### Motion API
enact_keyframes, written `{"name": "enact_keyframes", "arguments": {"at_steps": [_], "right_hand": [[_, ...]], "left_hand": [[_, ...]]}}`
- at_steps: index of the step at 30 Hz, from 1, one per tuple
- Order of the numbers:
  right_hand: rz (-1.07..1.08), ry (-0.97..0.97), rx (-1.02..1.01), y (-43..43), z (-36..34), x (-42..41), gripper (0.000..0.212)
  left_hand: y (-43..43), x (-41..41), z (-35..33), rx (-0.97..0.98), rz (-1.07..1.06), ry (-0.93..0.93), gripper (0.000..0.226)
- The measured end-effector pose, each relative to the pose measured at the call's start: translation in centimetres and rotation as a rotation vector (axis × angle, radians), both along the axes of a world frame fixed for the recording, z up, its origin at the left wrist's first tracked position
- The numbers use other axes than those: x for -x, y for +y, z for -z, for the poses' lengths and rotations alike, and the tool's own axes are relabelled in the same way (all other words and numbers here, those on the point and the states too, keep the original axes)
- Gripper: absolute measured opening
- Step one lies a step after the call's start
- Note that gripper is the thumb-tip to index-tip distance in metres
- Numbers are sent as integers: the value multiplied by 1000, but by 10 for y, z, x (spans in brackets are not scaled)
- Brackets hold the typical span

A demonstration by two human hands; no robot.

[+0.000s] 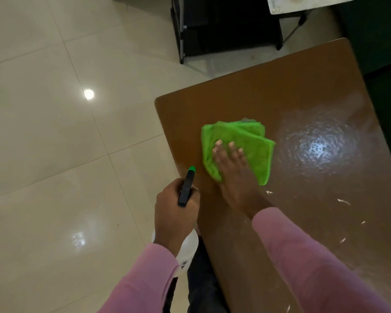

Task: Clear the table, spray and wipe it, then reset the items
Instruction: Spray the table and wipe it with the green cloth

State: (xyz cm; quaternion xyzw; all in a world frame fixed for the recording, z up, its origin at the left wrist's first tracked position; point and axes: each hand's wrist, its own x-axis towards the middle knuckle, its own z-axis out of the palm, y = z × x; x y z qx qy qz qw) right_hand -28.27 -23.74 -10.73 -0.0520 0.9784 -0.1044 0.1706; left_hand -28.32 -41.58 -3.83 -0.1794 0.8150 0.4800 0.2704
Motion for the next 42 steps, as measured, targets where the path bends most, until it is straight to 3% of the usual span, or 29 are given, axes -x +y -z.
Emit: {"name": "enact_keyframes", "arguments": {"at_steps": [2, 4, 6, 9, 11, 17, 20, 24, 25, 29, 35, 42], "right_hand": [[-175, -10, -10, 0, -1, -17, 79], [-153, -21, -1, 18, 0, -20, 82], [34, -29, 0, 39, 1, -20, 83], [422, 21, -5, 64, 0, -11, 67], [533, 30, 29, 59, -2, -8, 62], [-49, -61, 93, 18, -10, -76, 83], [92, -43, 69, 42, -5, -84, 82], [635, -49, 75, 55, -8, -72, 76], [616, -61, 92, 46, -9, -76, 76], [209, -115, 160, -2, -15, -115, 66], [251, -124, 271, -6, -13, -127, 72], [352, -65, 315, -9, -18, -124, 60]], "left_hand": [[5, -4, -1, -6, 18, 9, 16], [10, -8, -3, 4, 44, 17, 15], [13, -10, -4, 15, 60, 18, 16], [21, -12, -4, 32, 87, 34, 15], [29, -15, -2, 43, 100, 30, 14], [56, -22, -12, 55, 155, 107, 11], [67, -20, -14, 50, 205, 126, 7], [79, -11, -7, 51, 290, 99, 24], [83, -8, -6, 42, 300, 84, 24], [101, 7, -9, 14, 421, 55, 25], [144, 26, -23, 90, 681, 144, 24], [192, 45, -27, 93, 852, 148, 23]]}}
